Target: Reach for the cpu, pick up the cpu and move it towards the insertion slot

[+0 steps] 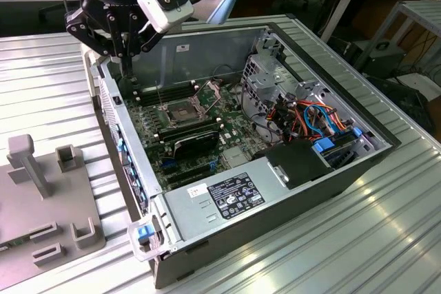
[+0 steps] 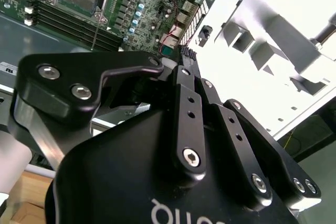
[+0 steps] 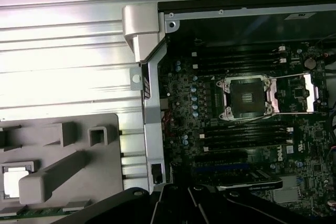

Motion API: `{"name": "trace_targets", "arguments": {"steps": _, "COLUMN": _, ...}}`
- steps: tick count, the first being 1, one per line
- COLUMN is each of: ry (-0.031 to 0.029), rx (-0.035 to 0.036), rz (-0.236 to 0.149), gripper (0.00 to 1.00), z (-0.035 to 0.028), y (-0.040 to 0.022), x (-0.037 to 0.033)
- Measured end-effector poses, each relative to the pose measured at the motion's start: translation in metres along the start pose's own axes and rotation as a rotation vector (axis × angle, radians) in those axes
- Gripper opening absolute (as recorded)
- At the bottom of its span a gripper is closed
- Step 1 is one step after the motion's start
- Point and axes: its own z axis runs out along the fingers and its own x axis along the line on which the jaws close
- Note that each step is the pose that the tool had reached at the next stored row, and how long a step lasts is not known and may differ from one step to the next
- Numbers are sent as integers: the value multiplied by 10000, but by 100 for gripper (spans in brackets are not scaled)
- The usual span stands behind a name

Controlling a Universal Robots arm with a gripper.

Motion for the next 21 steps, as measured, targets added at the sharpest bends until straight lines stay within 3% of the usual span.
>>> {"name": "trace_targets", "arguments": {"steps": 21, "ry": 0, "rx": 0, "rz": -1, "gripper": 11, "z": 1, "y": -15, "x": 193}}
